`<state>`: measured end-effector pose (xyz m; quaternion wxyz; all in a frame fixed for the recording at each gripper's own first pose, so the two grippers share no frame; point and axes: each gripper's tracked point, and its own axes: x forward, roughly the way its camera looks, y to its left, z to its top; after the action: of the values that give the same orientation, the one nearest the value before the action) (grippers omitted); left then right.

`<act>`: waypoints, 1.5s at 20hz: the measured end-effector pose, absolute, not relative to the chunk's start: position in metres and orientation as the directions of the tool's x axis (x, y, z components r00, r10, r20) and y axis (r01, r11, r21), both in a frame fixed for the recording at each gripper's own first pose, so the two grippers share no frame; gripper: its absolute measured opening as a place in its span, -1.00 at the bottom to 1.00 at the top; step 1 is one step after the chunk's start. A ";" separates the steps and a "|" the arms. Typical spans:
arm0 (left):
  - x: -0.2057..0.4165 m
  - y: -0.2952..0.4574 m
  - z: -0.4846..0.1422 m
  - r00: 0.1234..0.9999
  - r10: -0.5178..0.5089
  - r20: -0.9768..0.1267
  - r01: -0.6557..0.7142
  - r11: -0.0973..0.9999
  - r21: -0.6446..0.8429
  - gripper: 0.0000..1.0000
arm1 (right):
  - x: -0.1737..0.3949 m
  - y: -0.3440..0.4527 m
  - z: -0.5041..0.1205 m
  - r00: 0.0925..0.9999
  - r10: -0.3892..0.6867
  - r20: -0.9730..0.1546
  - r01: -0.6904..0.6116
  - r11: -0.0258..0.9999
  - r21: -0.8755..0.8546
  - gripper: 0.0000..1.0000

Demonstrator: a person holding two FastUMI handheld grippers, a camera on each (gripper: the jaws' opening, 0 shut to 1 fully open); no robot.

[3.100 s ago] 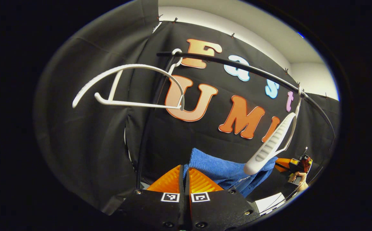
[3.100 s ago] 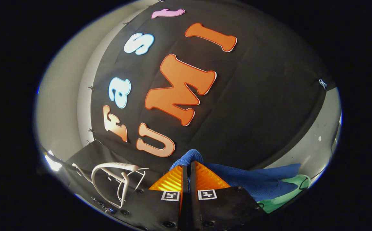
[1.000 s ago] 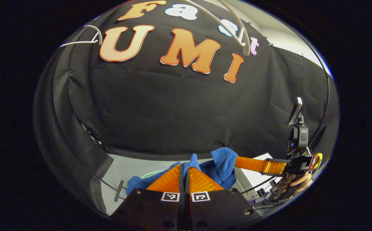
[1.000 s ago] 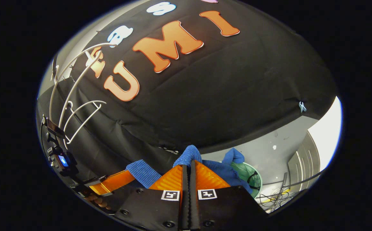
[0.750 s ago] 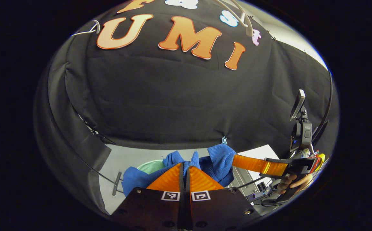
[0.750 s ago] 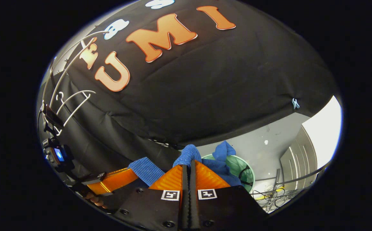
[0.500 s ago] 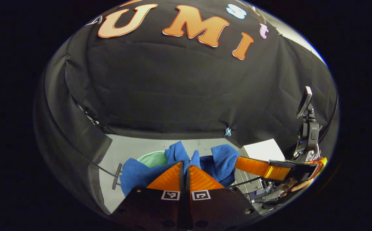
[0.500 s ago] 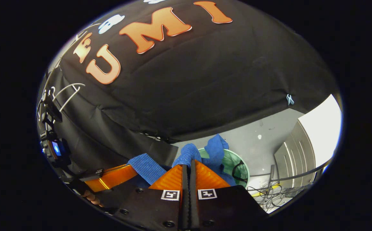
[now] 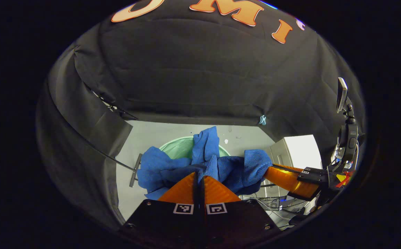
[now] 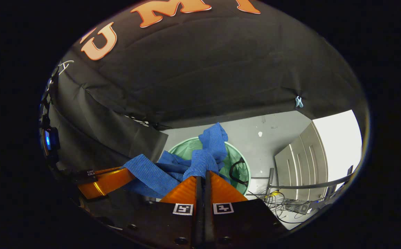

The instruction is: Grasp the clothes on the hanger with both hands and then place them into the laundry hamper below.

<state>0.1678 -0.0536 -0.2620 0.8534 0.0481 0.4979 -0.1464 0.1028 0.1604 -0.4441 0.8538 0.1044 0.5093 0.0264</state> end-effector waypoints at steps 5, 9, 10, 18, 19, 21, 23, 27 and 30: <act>0.157 -0.041 -0.266 0.413 -0.136 -0.901 0.265 0.964 -0.024 -0.97 | 0.094 0.161 -0.471 0.400 0.111 -0.910 0.072 0.986 0.152 -0.84; 0.148 -0.039 -0.269 0.372 -0.108 -0.922 0.244 0.970 -0.015 -0.92 | 0.088 0.167 -0.475 0.357 0.114 -0.927 0.091 0.984 0.156 -0.82; 0.146 -0.038 -0.272 0.357 -0.105 -0.928 0.238 0.971 -0.019 -0.84 | 0.092 0.170 -0.475 0.361 0.119 -0.925 0.091 0.983 0.162 -0.89; 0.138 -0.021 -0.281 0.333 -0.060 -0.941 0.197 0.980 0.007 0.52 | 0.094 0.167 -0.468 0.382 0.115 -0.917 0.068 0.986 0.152 -0.29; 0.137 -0.020 -0.283 0.330 -0.057 -0.942 0.193 0.981 0.008 0.53 | 0.091 0.166 -0.468 0.381 0.110 -0.918 0.072 0.986 0.148 -0.03; 0.129 -0.016 -0.285 0.310 -0.044 -0.950 0.181 0.983 0.013 0.59 | 0.089 0.161 -0.464 0.388 0.100 -0.916 0.080 0.987 0.142 0.17; 0.122 -0.010 -0.288 0.288 -0.035 -0.957 0.168 0.986 0.014 0.60 | 0.084 0.153 -0.461 0.391 0.085 -0.916 0.083 0.988 0.127 0.43; 0.112 -0.003 -0.294 0.256 -0.034 -0.966 0.135 0.991 0.001 0.62 | 0.074 0.143 -0.447 0.413 0.067 -0.908 0.102 0.988 0.120 0.99; 0.110 -0.001 -0.283 0.277 -0.030 -0.960 0.108 0.994 0.000 0.62 | 0.074 0.131 -0.426 0.453 0.053 -0.890 0.117 0.986 0.118 0.99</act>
<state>0.1102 -0.0009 -0.2833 0.7983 0.0322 0.5998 -0.0432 0.0738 0.1306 -0.4262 0.8485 0.0815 0.5226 -0.0189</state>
